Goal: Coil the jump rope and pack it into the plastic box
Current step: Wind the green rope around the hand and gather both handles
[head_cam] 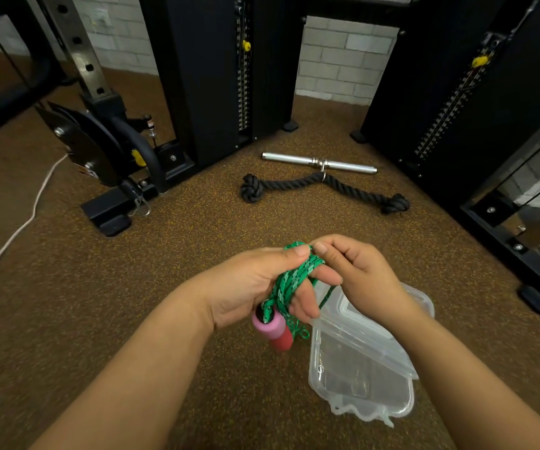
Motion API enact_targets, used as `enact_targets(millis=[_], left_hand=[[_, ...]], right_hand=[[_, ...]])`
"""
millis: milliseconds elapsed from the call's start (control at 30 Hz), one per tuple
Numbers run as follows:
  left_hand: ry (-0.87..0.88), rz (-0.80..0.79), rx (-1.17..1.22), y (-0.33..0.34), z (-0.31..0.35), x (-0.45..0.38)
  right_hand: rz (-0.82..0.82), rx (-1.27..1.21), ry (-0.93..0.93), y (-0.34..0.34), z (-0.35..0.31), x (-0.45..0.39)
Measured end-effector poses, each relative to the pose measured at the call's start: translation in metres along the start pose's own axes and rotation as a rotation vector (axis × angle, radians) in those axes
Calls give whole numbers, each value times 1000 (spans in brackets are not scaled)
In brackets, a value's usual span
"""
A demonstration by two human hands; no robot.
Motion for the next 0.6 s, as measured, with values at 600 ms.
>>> enact_targets(millis=[600], left_hand=[[185,323,370,-30,1,-3]], right_hand=[[-40,60,101,16,14,3]])
Point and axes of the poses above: each hand's wrist, its own x-axis away from the middle knuckle, its own y-axis out of the palm, z = x × y, the point moved 4 cm from there along -x, towards the middle knuckle, and after that the axes turned 10 degrees about -x, right-handed, at the moved point
